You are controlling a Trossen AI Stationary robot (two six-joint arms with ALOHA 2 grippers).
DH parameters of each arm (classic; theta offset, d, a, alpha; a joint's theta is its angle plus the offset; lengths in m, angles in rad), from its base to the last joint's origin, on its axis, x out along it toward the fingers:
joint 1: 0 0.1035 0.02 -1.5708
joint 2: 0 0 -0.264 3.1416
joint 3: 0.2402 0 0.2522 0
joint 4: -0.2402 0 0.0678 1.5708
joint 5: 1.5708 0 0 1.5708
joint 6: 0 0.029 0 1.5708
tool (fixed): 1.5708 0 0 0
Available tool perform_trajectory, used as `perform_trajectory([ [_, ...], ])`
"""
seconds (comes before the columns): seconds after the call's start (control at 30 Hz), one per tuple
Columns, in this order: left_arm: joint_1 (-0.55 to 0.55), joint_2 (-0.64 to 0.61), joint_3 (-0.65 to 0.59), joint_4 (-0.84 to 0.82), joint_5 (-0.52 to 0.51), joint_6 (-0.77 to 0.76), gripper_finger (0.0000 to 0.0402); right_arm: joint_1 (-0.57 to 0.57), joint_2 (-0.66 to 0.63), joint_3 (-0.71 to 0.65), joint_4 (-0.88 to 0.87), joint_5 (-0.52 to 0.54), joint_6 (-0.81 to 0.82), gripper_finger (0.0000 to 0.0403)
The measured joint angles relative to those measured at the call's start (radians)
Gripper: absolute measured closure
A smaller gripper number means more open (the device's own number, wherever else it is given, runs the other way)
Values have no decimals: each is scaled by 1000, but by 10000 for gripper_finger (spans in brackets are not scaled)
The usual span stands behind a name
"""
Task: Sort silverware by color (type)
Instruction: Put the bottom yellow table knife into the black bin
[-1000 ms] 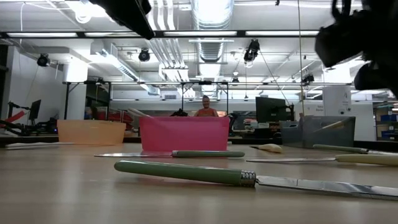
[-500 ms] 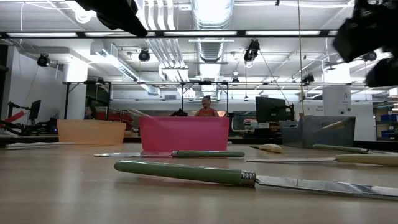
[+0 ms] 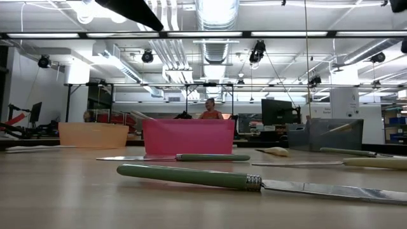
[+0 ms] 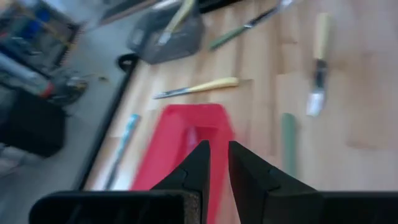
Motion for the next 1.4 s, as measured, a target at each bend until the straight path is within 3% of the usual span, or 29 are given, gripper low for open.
perform_trajectory([
  [0.17, 1, 0, -2, 2, -47, -13, 363, -13, 19, 0, 43, 118, 29, 277],
  [0.4, 0, 0, -2, 7, -77, -15, 363, -34, 62, -1, 32, 135, -12, 260],
  [0.6, 1, 1, -2, 8, -108, 9, 363, -54, 108, -1, 111, 219, -104, 241],
  [0.87, 1, 1, -2, 9, -108, 15, 363, -128, 212, -1, 116, 188, -213, 217],
  [1.4, 2, 1, -2, 8, -108, 19, 363, -250, 313, -8, 195, 59, -374, 226],
])
